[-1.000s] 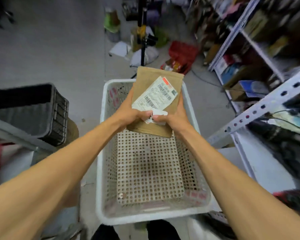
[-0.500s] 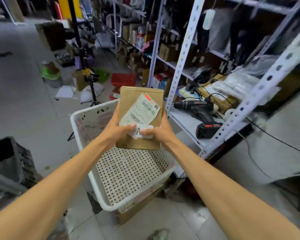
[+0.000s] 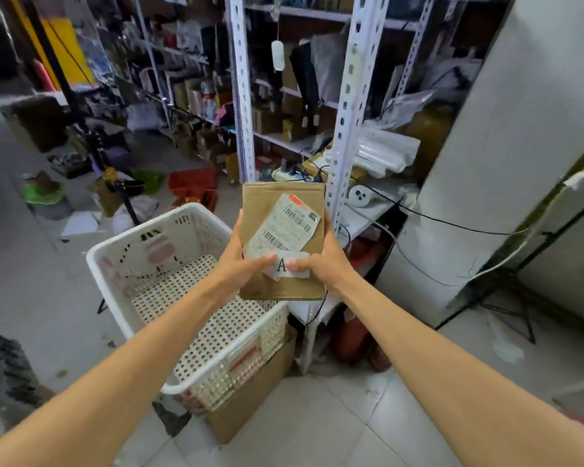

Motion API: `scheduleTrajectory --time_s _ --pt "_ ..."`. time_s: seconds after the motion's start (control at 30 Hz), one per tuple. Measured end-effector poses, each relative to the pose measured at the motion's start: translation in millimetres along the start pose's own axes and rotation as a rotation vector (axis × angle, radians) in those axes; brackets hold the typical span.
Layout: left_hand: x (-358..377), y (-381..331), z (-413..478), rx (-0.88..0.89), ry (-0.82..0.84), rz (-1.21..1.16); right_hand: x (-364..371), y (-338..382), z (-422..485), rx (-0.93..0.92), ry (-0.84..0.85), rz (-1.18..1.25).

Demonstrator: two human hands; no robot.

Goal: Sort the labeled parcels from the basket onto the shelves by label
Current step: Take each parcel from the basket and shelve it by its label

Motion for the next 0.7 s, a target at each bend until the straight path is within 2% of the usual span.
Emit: scheduleTrajectory --time_s 0.2,0.3,0.47,0.7 --pt "93 -10 -6 0.014 0.040 0.025 -83 0 -49 -0.068 -0.053 0.064" --pt "154 -16 0 0.022 0.115 0.032 -141 -2 -73 -0.064 -0.137 0.070" --pt "268 -25 29 0.028 0.314 0.002 -255 -1 -109 0.015 -0.318 0.080" --pt "443 -45 87 0.006 0.735 -0.037 -408 21 -164 -0.010 -0.644 0.043"
Point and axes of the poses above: each hand's wrist, its own z-axis towards the middle knuckle, its own x-axis out of the palm, y = z × x, the point moved 1 cm from there along z, towards the middle knuckle
